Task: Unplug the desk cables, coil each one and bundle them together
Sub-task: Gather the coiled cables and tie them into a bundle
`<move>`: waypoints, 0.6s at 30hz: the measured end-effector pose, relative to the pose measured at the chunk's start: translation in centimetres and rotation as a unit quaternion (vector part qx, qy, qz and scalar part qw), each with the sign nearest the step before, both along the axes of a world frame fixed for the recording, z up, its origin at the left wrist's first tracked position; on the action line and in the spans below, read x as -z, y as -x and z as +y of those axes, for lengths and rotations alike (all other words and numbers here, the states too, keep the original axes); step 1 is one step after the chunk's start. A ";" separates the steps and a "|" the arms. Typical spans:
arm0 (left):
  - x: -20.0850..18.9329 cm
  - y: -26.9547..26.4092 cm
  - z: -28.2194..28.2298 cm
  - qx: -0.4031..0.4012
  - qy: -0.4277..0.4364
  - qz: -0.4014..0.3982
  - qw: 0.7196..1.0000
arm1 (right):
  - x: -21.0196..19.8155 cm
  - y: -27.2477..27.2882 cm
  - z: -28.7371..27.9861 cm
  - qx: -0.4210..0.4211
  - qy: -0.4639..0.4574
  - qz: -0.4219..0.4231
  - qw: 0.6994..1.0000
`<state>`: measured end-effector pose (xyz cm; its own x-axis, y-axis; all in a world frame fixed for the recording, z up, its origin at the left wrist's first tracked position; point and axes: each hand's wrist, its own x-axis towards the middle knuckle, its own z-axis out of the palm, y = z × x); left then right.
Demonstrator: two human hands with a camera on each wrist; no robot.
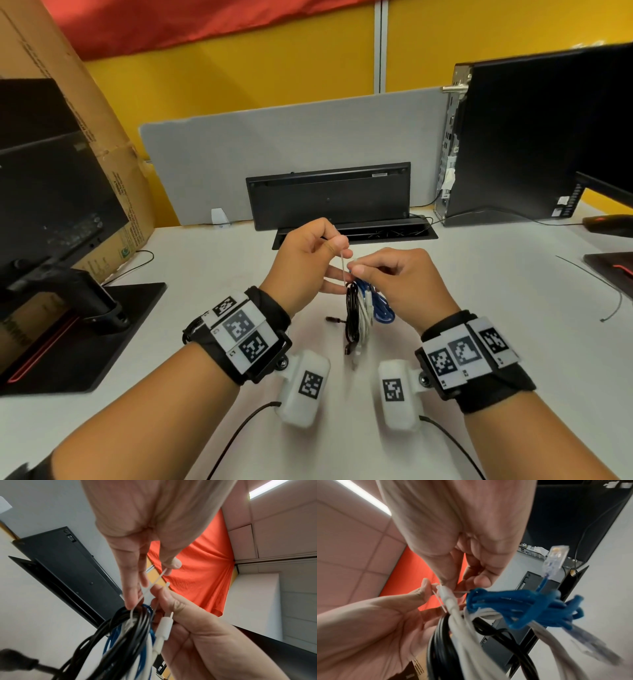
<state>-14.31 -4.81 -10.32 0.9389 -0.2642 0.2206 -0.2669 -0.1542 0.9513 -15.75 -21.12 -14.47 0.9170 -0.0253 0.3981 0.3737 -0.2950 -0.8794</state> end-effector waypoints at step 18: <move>-0.9 -1.0 0.7 0.031 -0.045 0.005 0.999 | 0.4 0.0 0.6 0.003 0.040 -0.048 0.998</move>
